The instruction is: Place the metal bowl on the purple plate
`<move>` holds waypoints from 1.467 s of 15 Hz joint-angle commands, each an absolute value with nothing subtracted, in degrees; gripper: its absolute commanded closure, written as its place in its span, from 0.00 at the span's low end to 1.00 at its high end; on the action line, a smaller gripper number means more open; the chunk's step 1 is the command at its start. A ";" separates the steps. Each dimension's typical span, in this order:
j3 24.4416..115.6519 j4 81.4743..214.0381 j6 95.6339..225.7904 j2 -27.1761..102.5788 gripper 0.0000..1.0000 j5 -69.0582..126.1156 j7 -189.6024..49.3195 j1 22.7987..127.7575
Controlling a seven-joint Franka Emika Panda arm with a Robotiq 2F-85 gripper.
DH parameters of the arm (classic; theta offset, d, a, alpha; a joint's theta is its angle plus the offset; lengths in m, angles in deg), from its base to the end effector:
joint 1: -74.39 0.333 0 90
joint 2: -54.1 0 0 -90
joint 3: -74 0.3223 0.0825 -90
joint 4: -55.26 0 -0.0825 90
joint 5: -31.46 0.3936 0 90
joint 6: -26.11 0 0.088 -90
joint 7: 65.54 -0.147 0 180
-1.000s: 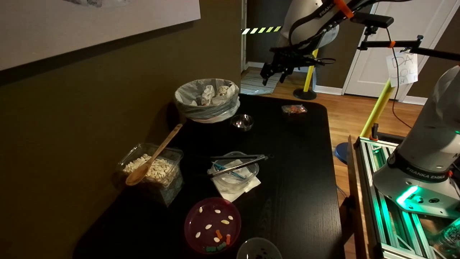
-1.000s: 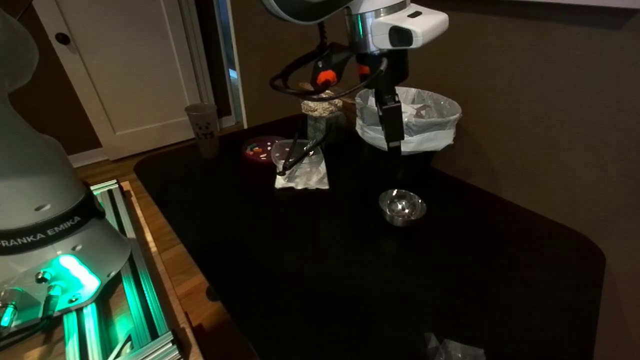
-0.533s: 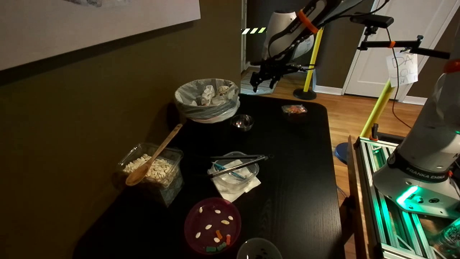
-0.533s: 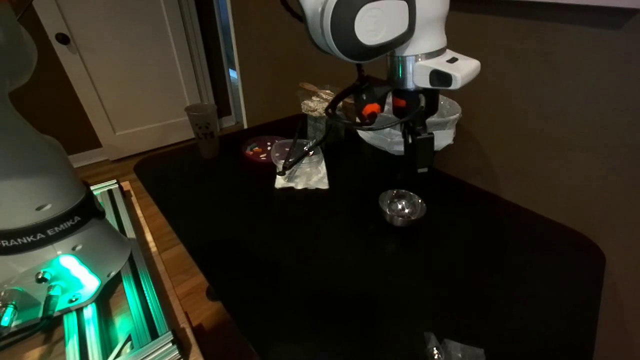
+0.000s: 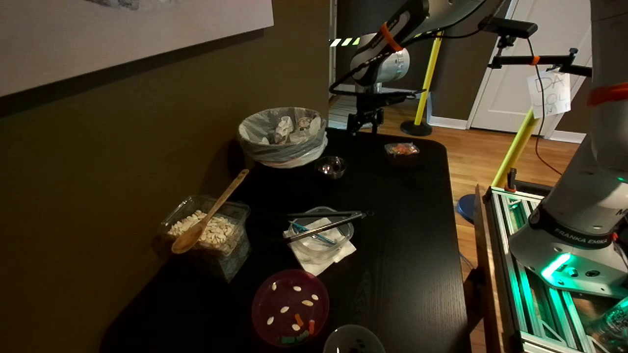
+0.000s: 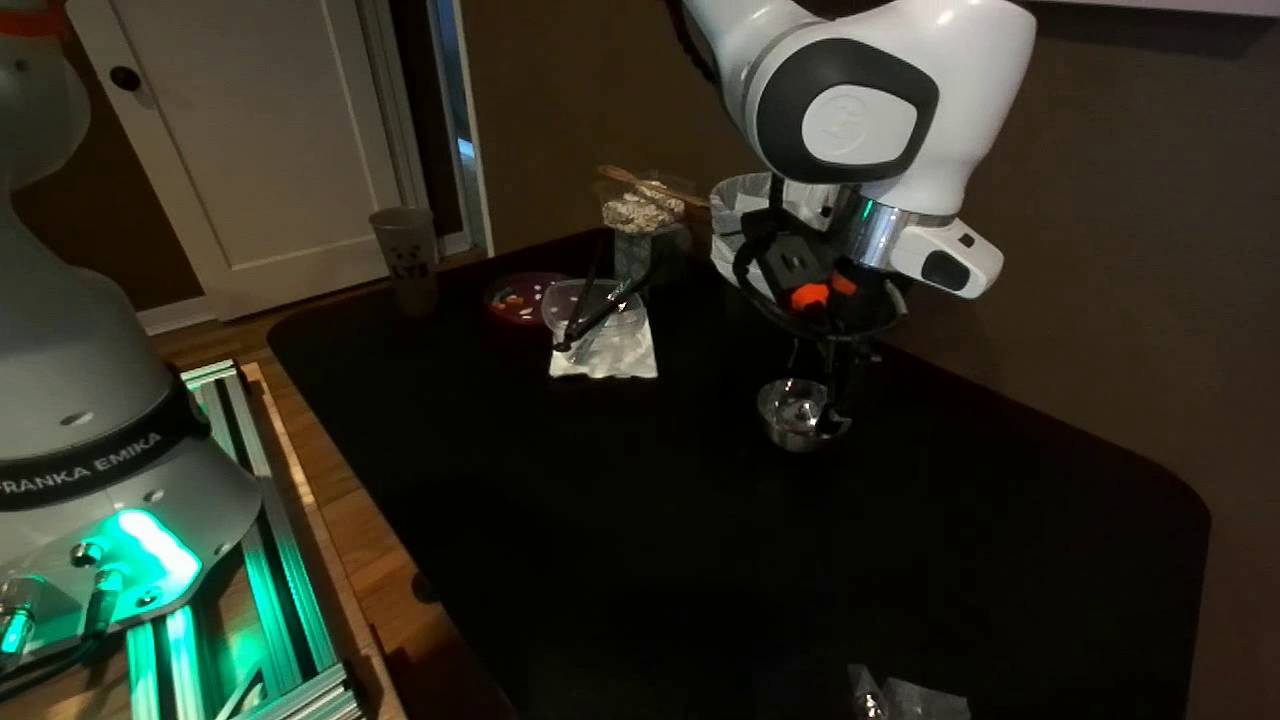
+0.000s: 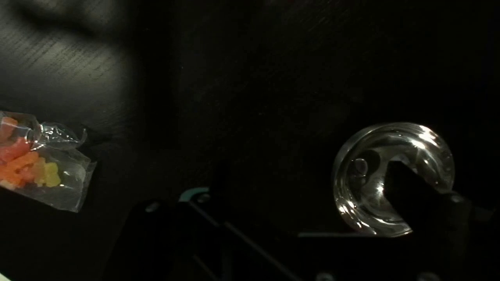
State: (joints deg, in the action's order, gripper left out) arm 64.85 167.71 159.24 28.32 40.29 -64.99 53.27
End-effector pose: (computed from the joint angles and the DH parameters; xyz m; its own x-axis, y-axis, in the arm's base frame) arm 0.5339 -0.3029 0.1978 0.8143 -0.5746 -0.0815 -0.5785 -0.8149 -0.0350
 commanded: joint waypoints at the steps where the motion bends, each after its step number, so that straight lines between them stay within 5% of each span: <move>1: 63.96 167.25 158.99 27.88 0.00 40.80 -64.62 54.09; 12: 69.25 161.44 158.83 19.37 0.00 68.54 -51.16 44.90; 22: 70.04 152.81 160.05 10.12 0.00 66.70 -51.49 46.05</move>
